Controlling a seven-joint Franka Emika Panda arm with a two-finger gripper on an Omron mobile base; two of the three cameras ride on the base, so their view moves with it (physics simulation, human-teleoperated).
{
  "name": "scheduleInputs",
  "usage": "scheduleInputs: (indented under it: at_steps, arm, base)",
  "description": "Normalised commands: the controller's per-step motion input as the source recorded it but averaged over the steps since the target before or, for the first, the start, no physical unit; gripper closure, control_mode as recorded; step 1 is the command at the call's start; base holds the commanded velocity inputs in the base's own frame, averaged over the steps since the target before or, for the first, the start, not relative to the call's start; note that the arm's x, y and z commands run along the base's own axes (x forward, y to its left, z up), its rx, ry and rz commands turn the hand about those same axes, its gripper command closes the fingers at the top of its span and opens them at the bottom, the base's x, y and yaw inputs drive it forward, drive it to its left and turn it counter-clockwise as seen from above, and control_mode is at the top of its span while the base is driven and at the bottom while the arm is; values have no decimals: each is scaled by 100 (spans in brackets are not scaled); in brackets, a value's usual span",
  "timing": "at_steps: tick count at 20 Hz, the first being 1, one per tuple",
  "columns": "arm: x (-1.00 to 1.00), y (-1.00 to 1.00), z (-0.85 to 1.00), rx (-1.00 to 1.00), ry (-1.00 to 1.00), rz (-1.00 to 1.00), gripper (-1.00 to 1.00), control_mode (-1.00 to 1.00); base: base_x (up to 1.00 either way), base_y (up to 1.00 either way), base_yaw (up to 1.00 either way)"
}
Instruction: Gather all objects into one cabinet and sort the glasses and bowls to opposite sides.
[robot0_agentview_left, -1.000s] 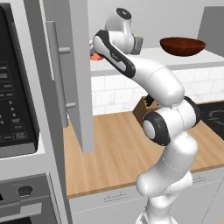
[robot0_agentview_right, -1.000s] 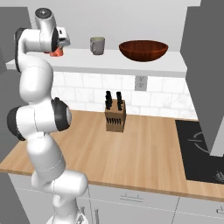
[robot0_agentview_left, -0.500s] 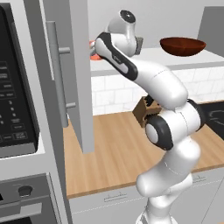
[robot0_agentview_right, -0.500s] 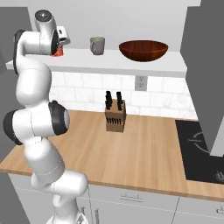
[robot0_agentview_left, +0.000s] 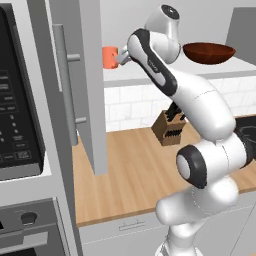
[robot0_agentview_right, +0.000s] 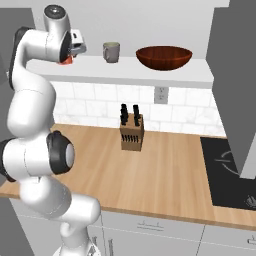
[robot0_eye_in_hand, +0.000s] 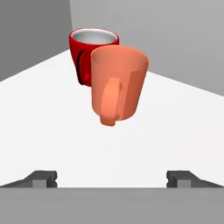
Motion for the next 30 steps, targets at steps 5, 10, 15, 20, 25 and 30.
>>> scheduleInputs:
  at_steps: [5, 10, 15, 20, 25, 30]
  arm:
    - [-39, -24, 0, -1, -1, 0, -100, -100]
    - [-64, -24, -1, -5, 0, 0, -100, -100]
    - [-71, -32, 0, -6, 0, 0, -100, -100]
    - [-83, -31, -1, -4, 0, 0, -100, -100]
    - [-95, -31, -3, -4, 0, -5, -100, -100]
    - [-92, -24, -9, -4, -6, -7, -100, -100]
  base:
    - [0, 0, 0]
    - [0, 0, 0]
    - [0, 0, 0]
    - [0, 0, 0]
    - [0, 0, 0]
    - [0, 0, 0]
